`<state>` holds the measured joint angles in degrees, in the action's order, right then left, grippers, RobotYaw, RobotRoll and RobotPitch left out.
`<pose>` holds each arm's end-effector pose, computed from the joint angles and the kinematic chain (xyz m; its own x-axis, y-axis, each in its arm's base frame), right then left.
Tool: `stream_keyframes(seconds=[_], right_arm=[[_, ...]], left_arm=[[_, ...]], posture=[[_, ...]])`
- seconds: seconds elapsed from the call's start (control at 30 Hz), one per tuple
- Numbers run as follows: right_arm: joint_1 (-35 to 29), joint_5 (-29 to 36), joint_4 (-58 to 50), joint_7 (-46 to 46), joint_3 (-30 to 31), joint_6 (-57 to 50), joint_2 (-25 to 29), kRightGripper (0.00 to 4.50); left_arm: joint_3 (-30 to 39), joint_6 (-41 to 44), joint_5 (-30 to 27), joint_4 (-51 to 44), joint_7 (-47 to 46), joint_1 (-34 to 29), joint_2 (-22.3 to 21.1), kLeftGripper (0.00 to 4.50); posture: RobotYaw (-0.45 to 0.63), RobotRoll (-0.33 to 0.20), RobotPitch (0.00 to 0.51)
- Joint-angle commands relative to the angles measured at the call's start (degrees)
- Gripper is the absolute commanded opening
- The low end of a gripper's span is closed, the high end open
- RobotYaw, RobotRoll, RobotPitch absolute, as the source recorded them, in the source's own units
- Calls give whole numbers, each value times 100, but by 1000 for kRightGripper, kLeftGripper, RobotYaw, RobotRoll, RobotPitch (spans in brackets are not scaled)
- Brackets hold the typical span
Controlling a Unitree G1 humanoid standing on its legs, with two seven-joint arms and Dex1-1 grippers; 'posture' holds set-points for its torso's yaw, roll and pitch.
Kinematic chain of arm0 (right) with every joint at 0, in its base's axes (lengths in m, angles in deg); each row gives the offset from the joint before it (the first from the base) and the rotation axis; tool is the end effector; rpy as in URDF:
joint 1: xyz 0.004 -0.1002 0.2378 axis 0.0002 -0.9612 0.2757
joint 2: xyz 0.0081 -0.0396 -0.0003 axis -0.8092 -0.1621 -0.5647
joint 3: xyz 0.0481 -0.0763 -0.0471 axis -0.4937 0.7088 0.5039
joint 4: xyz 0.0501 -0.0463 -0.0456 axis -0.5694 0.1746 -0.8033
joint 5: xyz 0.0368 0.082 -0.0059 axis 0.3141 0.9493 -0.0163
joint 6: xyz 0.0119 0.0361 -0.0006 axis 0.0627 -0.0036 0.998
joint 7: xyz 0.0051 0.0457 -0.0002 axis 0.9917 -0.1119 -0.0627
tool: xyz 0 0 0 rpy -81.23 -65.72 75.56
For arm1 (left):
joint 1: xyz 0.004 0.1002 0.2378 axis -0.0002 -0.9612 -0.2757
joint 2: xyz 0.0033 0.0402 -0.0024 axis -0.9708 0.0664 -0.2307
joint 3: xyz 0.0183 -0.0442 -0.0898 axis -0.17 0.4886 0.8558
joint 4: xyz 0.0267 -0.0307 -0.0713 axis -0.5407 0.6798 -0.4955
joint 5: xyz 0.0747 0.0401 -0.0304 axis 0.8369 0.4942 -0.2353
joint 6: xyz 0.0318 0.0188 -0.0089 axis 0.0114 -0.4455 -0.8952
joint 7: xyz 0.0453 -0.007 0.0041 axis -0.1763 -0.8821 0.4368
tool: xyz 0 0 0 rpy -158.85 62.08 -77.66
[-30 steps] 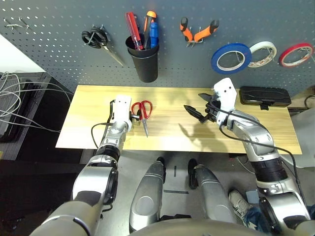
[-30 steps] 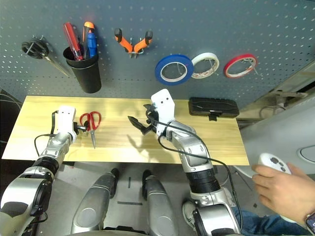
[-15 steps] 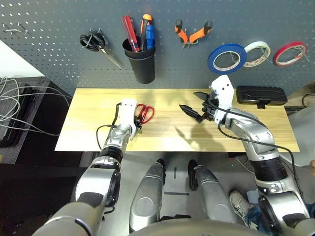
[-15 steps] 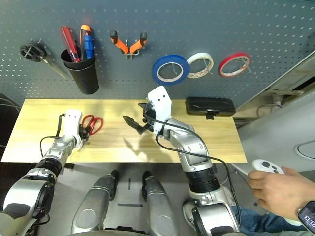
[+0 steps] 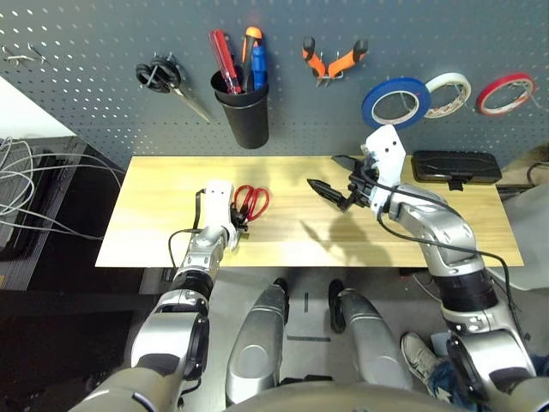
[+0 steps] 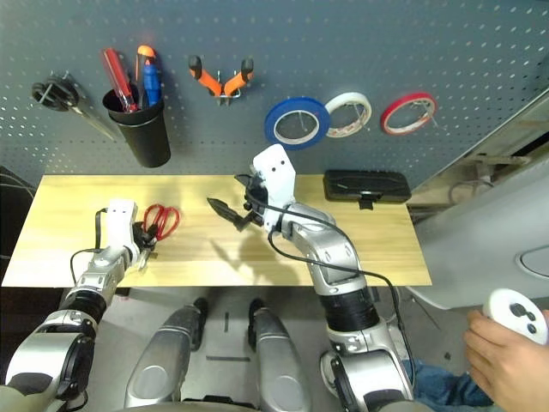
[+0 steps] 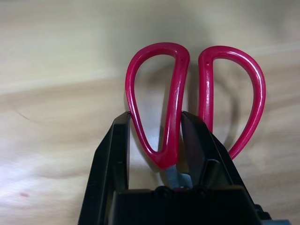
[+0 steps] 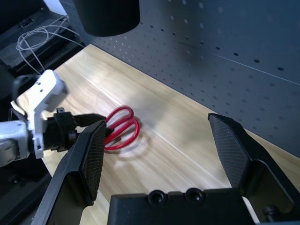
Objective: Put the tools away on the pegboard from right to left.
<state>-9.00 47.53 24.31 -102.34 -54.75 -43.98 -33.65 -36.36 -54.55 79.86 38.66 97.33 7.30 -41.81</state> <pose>0.2623 -0.1413 0.1406 0.6277 0.7721 -0.0990 -0.7783 0.6251 -0.0595 0.2468 0.2132 0.0126 0.9733 -0.0815 -0.2144 0.1054 0.9892 0.1022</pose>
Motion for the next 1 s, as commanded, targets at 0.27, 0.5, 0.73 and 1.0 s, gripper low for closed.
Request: stream_keyframes(seconds=[0.27, 0.5, 0.73, 1.0], right_arm=[[137, 288, -219, -245, 120, 21, -86, 4500], [188, 300, -193, -319, 168, 36, -78, 4500], [189, 254, -123, -320, 174, 48, -34, 4500], [169, 126, -26, -87, 178, -116, -8, 4500]], left_arm=[[432, -1200, -91, -1588, -331, -1074, -335, 1527], [541, -1600, -85, -1857, -359, -1328, -477, 13], [304, -1056, 7, -1617, -141, -1224, -486, 13], [-161, -510, 484, -484, -46, -220, -652, 621]], posture=[[107, 0, 285], [115, 0, 287], [112, 0, 289], [97, 0, 301]])
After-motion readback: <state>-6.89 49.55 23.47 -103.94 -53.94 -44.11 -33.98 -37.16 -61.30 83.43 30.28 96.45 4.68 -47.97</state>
